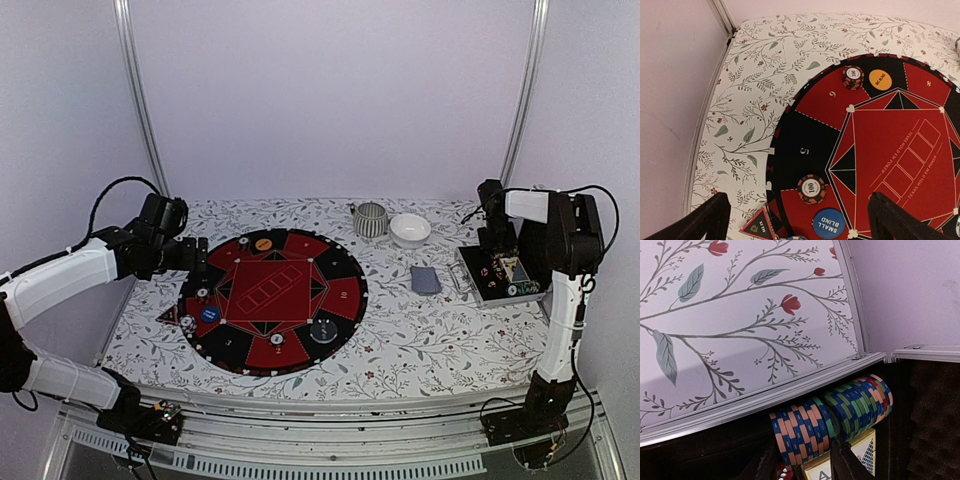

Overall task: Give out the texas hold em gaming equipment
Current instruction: Pick up the pile of poker chips from the chip case.

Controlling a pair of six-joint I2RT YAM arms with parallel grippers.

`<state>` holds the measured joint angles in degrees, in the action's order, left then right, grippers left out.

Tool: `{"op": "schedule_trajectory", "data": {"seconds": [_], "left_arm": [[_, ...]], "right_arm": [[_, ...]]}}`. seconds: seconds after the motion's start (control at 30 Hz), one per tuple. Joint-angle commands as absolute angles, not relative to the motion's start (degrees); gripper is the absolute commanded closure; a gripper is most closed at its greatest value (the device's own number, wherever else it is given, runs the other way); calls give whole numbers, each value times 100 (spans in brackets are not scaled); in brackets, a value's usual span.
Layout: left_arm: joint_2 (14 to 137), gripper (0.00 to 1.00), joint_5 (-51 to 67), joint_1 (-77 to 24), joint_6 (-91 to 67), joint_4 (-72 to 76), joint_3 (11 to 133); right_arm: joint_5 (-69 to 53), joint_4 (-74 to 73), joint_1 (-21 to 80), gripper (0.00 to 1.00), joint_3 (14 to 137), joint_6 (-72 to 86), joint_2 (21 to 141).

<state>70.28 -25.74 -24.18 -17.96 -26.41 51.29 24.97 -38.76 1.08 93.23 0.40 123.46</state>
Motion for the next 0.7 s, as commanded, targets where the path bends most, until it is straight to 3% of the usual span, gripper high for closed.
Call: {"op": "schedule_trajectory", "data": {"seconds": [0.0,0.67], "left_arm": [[7005,2,-2477,-2349,-1722,-2566,5199],[7040,2,-2417,-2343,-1678,-2602,5155]], "right_arm": [[1905,-3951,271,63,9151,62,12366],[3038,-3961,33,60,9447,-354,12708]]}}
